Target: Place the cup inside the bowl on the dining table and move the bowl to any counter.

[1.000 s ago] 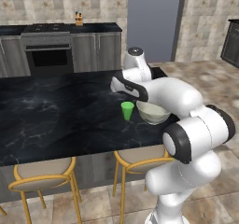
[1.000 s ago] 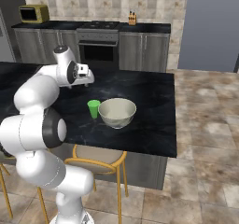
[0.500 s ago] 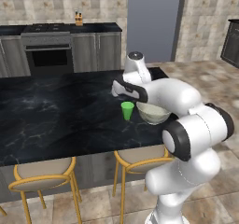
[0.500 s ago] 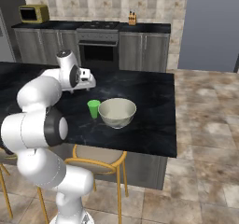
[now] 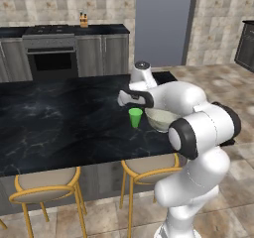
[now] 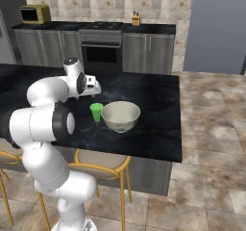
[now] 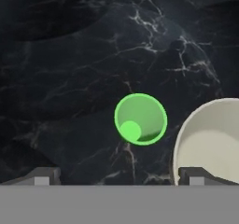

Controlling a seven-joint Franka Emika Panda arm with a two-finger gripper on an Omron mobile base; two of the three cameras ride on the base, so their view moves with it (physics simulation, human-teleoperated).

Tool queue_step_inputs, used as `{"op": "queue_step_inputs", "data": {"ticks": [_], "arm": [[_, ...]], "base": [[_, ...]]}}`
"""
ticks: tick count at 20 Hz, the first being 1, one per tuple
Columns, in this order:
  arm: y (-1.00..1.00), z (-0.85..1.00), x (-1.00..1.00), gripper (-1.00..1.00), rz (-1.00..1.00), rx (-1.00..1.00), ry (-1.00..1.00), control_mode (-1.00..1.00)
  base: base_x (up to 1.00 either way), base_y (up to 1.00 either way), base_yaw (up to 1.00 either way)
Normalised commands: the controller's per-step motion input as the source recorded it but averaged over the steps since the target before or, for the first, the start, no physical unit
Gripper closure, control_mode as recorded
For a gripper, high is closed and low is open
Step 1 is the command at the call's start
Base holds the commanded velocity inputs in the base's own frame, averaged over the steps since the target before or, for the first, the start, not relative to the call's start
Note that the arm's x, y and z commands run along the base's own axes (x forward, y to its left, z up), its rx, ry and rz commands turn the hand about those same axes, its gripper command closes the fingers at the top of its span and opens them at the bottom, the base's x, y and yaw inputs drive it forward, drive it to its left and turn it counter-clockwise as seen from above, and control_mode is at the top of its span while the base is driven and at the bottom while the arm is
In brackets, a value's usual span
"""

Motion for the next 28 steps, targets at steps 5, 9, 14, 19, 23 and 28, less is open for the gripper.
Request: {"op": "queue_step_inputs", "data": {"ticks": [5,9,14,19,23,28], "arm": [[0.00,-0.21,0.29,-1.00,0.00,0.00,0.02,-1.00],[0.00,-0.20,0.19,-1.00,0.00,0.00,0.02,-1.00],[0.00,-0.24,0.05,-1.00,0.00,0.00,0.03,-1.00],[0.00,-0.23,0.01,-1.00,0.00,0.00,0.04,-1.00],[0.01,-0.20,0.01,-1.00,0.00,0.00,0.02,-1.00],[0.02,-0.19,0.09,-1.00,0.00,0.00,0.01,-1.00]], "base": [[0.00,0.00,0.00],[0.00,0.00,0.00],[0.00,0.00,0.00],[0.00,0.00,0.00],[0.00,0.00,0.00],[0.00,0.00,0.00]]}}
